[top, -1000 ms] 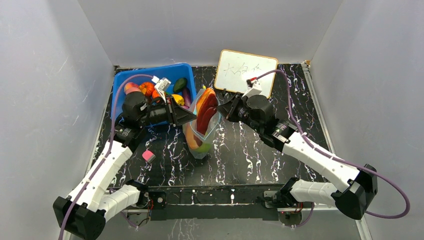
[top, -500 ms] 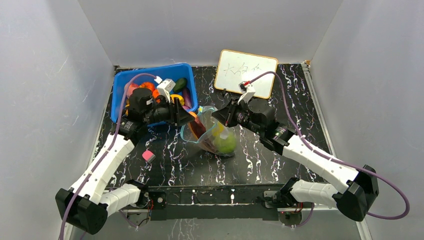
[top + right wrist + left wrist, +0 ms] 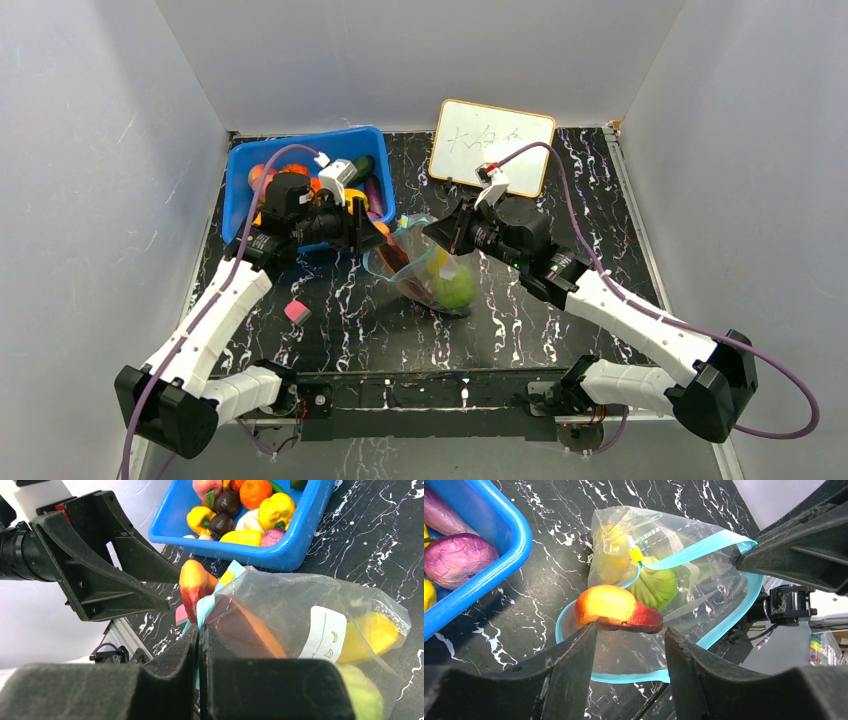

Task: Place the food in the zip-top bag and seal the zipper
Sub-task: Adjust the fake food in the zipper food storage bag.

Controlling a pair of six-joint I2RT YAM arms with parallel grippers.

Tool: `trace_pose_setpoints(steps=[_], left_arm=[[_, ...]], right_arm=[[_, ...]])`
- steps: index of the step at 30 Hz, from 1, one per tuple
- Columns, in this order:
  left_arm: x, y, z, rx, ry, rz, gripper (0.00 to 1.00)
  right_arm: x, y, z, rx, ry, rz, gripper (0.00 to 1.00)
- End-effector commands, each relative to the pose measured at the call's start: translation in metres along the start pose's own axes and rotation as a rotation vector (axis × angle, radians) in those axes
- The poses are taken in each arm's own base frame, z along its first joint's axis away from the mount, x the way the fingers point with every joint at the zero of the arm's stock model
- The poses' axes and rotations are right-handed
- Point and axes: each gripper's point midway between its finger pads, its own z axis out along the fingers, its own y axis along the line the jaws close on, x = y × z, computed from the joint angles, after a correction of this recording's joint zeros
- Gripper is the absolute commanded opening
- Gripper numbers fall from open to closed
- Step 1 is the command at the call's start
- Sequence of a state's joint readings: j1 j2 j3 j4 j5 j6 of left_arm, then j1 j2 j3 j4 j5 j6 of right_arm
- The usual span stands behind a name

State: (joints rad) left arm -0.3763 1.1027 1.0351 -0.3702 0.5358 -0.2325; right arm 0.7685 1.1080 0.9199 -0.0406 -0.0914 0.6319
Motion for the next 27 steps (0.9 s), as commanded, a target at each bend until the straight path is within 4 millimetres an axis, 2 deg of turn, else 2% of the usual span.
trace_pose_setpoints(steps=[1,9,16,27], left_arm=[[-0.016,-0.009,-0.009,-0.003,-0.056,-0.030,0.53],[-0.014,-0.016,0.001,0.038,-0.051,-0.203,0.57],[0.000,0.009,0.016,-0.070,-0.007,-0.300,0.58],[0.020,0.023,0.032,-0.129,0.025,-0.351,0.54]], right_arm=[[-0.041,0.033,-0.005,-0.107,-0.122,-0.024,0.00],[-0.043,0.033,-0.001,-0.100,-0.122,-0.009,0.00],[-0.043,0.037,0.001,-0.117,-0.118,-0.006,0.00],[-0.042,0.037,0.003,-0.120,-0.110,-0.016,0.00]])
